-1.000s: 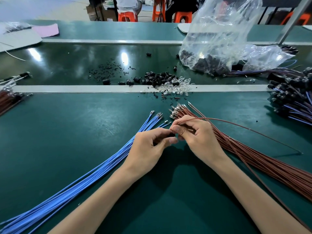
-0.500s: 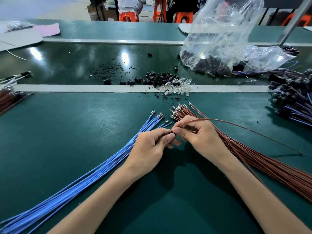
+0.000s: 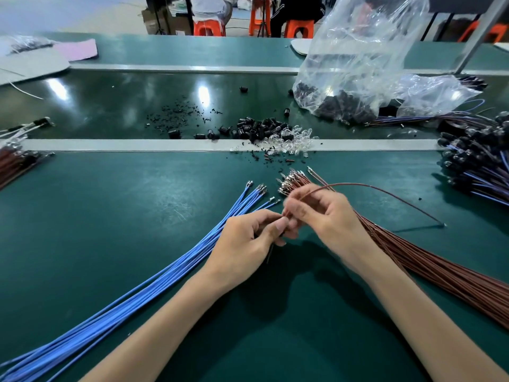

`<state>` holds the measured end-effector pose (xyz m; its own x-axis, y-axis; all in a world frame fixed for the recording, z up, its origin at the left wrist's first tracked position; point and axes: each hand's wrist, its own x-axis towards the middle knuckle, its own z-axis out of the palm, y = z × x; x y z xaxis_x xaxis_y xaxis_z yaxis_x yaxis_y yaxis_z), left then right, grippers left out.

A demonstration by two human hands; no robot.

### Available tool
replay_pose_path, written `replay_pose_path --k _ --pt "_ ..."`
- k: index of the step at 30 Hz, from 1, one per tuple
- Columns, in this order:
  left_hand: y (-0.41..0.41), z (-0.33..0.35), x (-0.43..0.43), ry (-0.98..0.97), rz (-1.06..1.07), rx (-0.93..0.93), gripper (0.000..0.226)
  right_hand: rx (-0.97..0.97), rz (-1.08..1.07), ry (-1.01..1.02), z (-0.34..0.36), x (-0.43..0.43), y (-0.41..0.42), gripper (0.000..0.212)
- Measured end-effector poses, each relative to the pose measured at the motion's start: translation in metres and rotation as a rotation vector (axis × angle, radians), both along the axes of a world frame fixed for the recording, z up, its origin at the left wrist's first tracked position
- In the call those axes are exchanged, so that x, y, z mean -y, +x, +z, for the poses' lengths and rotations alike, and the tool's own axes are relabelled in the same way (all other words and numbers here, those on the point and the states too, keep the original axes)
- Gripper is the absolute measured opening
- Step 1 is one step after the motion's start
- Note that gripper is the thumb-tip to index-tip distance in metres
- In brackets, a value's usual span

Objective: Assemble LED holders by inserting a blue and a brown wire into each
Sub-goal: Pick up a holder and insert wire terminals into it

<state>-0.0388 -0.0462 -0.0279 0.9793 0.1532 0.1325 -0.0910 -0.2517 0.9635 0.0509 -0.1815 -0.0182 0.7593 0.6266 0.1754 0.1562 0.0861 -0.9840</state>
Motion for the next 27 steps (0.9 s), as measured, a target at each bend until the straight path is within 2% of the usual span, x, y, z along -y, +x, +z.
replay_pose_path --k 2,4,6,9,12,15,22,25,27 --pt "0.0 -0.001 -0.001 0.003 0.011 -0.01 0.016 -0.175 -0.044 0.198 0.004 -0.001 0.002 0.028" --pt "0.001 -0.002 -0.001 0.007 0.003 -0.025 0.014 -0.232 -0.161 0.277 0.006 -0.001 0.005 0.023" --pt "0.001 -0.003 -0.001 -0.002 -0.012 -0.04 0.013 -0.116 -0.22 0.155 0.006 -0.001 0.005 0.02" --pt "0.0 -0.004 -0.001 -0.017 -0.035 -0.051 0.012 0.076 -0.131 -0.035 0.004 0.002 0.004 0.02" --pt "-0.001 -0.002 -0.001 -0.007 -0.059 -0.044 0.009 0.079 -0.183 0.0 0.008 0.006 0.008 0.021" --pt "-0.001 -0.002 -0.002 0.054 -0.037 -0.013 0.018 0.112 -0.304 0.026 0.008 0.009 0.013 0.024" --pt "-0.001 -0.003 -0.002 0.075 -0.008 0.005 0.031 0.403 -0.185 -0.198 0.003 0.007 0.006 0.02" --pt "0.0 -0.003 -0.002 0.106 -0.011 -0.005 0.029 0.279 -0.036 -0.25 0.002 0.004 0.002 0.012" --pt "0.0 -0.003 -0.003 0.097 -0.002 -0.01 0.027 0.141 -0.033 -0.156 0.003 0.002 -0.001 0.015"
